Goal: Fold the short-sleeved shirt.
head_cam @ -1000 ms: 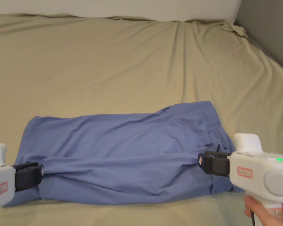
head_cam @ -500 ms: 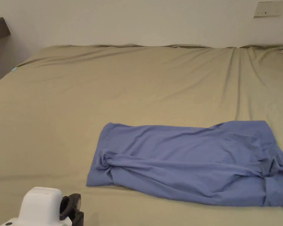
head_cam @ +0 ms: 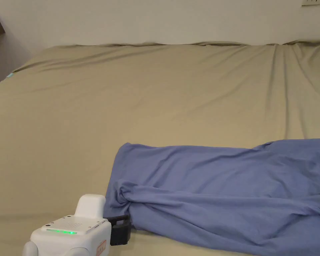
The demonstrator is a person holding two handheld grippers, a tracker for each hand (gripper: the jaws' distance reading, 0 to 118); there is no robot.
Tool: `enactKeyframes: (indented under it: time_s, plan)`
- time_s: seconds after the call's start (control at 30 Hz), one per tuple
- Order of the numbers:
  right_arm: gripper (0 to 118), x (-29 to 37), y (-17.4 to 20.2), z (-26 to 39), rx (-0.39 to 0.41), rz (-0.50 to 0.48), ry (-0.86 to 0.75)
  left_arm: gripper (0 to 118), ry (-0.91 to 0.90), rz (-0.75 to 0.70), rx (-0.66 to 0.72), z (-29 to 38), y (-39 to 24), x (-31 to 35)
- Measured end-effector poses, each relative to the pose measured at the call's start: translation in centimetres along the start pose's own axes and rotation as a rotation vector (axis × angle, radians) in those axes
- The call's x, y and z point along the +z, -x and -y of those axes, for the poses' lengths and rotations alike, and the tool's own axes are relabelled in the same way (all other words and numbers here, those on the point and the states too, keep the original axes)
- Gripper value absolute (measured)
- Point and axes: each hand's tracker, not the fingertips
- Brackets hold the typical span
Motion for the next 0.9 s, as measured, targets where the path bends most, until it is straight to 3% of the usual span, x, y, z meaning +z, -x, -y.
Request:
enactKeyframes:
  time_s: [0.07,0.13,0.17,0.2,0.23,0.33,0.47,0.5,0.57,0.6,0.83,0.87,0.9]
  plan:
    - [2,-1.0,0.8,-0.7,0.018,0.009,0.031,92,-0.001,0.005,0.012,-0.3,0.5,-1.2]
    - [2,-2.2,1.1,-1.0,0.023,0.009,0.057,67,-0.030,0.037,0.020,0.1,0.8,-1.7]
    - [2,-2.7,1.2,-1.2,0.024,0.001,0.071,67,-0.045,0.061,0.020,0.2,0.7,-2.3]
    - [2,-3.3,1.3,-1.3,0.027,-0.005,0.083,28,-0.059,0.082,0.023,0.2,0.1,-3.1]
    - [2,-3.8,1.4,-1.3,0.033,-0.006,0.090,7,-0.003,0.051,0.024,0.9,0.1,-2.9]
    - [2,-4.7,1.5,-1.7,0.041,-0.011,0.103,7,-0.015,0.047,0.042,0.2,0.6,-1.9]
    - [3,-4.8,-0.9,-2.4,-0.062,-0.038,0.065,7,-0.032,0.051,0.033,-0.8,0.4,-0.3]
    - [17,-4.8,-1.7,-2.7,-0.082,-0.031,0.065,7,-0.041,0.048,0.021,-1.0,0.4,0.1]
    - [94,-5.5,-3.9,-3.3,-0.121,0.005,0.083,7,-0.041,0.062,0.036,-1.3,0.8,0.5]
    - [109,-6.2,-5.1,-3.5,-0.140,0.022,0.112,7,-0.039,0.067,0.049,-1.5,0.3,0.7]
    - [109,-13.5,-13.0,-4.2,-0.214,0.139,0.149,7,0.001,0.034,0.018,-2.2,-0.8,1.2]
    - [106,-14.7,-13.9,-4.3,-0.236,0.142,0.153,7,0.011,0.025,0.009,-2.2,-0.8,0.7]
    - [96,-15.8,-14.7,-4.4,-0.274,0.139,0.174,7,0.028,0.015,-0.003,-2.3,-0.9,0.5]
